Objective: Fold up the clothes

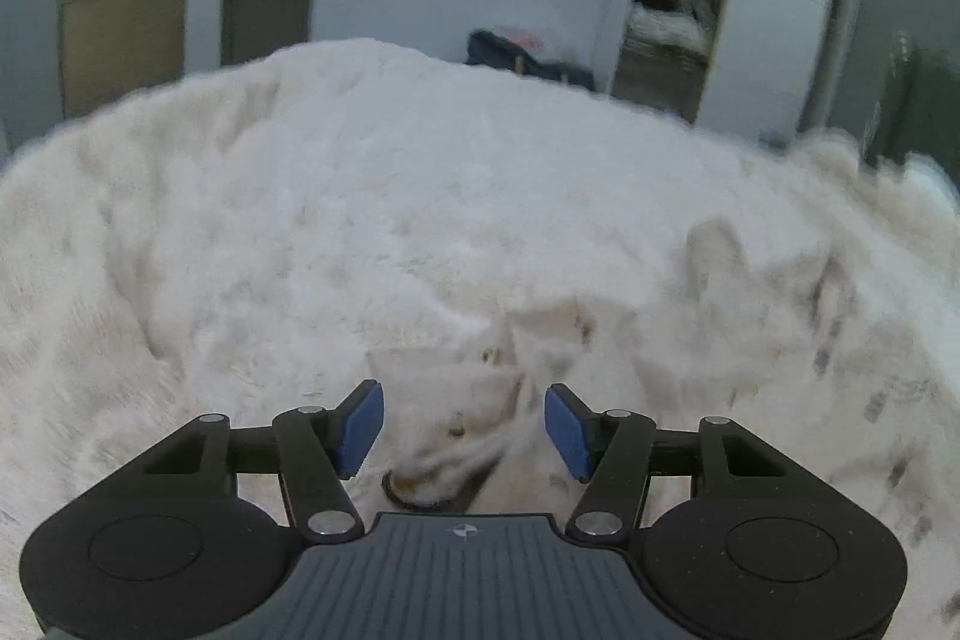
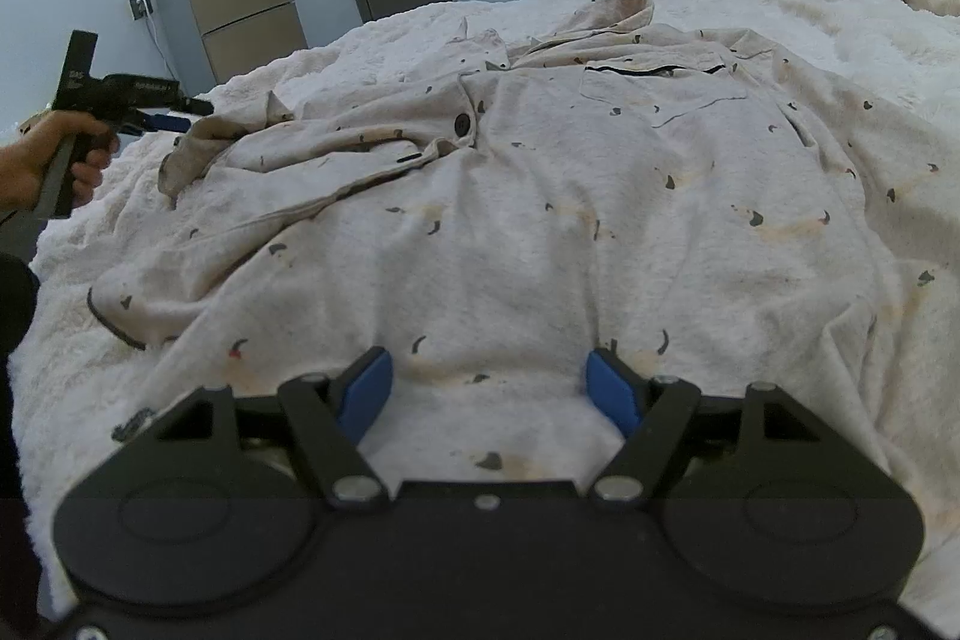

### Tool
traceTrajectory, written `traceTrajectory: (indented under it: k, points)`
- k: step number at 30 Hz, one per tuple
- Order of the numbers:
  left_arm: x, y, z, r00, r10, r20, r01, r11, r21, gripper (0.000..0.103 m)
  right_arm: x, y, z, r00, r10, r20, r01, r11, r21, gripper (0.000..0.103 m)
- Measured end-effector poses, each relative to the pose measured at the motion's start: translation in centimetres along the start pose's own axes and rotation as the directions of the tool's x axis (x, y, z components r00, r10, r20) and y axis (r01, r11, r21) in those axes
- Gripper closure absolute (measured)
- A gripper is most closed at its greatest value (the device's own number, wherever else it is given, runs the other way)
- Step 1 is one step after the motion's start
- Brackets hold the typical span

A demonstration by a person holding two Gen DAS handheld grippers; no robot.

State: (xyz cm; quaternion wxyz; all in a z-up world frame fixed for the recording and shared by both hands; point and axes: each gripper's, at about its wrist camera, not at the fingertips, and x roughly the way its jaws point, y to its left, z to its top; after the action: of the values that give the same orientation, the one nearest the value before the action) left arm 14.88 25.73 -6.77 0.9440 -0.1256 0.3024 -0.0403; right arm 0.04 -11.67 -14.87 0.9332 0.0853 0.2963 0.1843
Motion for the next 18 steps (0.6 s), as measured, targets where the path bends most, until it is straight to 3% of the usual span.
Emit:
traceTrajectory:
  k: [2,4,5,6,7,13,15,18]
  points:
    - [0.4,0.9,-0.5,0.997,-0.067,-0.035,0.064,0.996,-0.068,0.05,0.0,0.0,0.0,1.0,-0.001,0.0,0.001,1.0,-0.001,0.032]
    - [0.6,0.5,-1.1,0.996,-0.052,-0.074,0.048,0.998,-0.05,0.055,0.0,0.0,0.0,1.0,-0.001,-0.001,0.001,1.0,-0.002,0.032]
    - [0.9,-0.2,-1.4,0.994,-0.05,-0.094,0.048,0.999,-0.023,0.078,0.1,0.0,0.1,1.0,-0.001,-0.002,0.001,1.0,-0.002,0.032]
    - [1.3,-0.2,-1.0,0.994,-0.049,-0.097,0.047,0.999,-0.018,0.095,0.1,0.0,0.1,1.0,-0.002,-0.002,0.002,1.0,-0.003,0.031]
    - [1.4,-0.8,-1.1,0.993,-0.037,-0.113,0.038,0.999,0.007,0.101,0.1,0.0,0.1,1.0,-0.001,-0.003,0.001,1.0,-0.004,0.031]
    - [-0.6,-2.4,-0.2,0.995,-0.096,-0.026,0.097,0.994,0.042,0.102,0.0,0.1,0.1,1.0,-0.001,-0.004,0.001,1.0,-0.003,0.031]
    - [-2.0,-3.0,1.2,0.991,-0.131,0.015,0.129,0.989,0.077,0.102,0.1,0.2,0.1,1.0,-0.001,-0.004,0.001,1.0,-0.003,0.031]
    - [-4.1,-2.1,3.3,0.981,-0.17,0.096,0.165,0.985,0.056,0.102,0.1,0.2,0.1,1.0,-0.002,-0.003,0.002,1.0,-0.003,0.031]
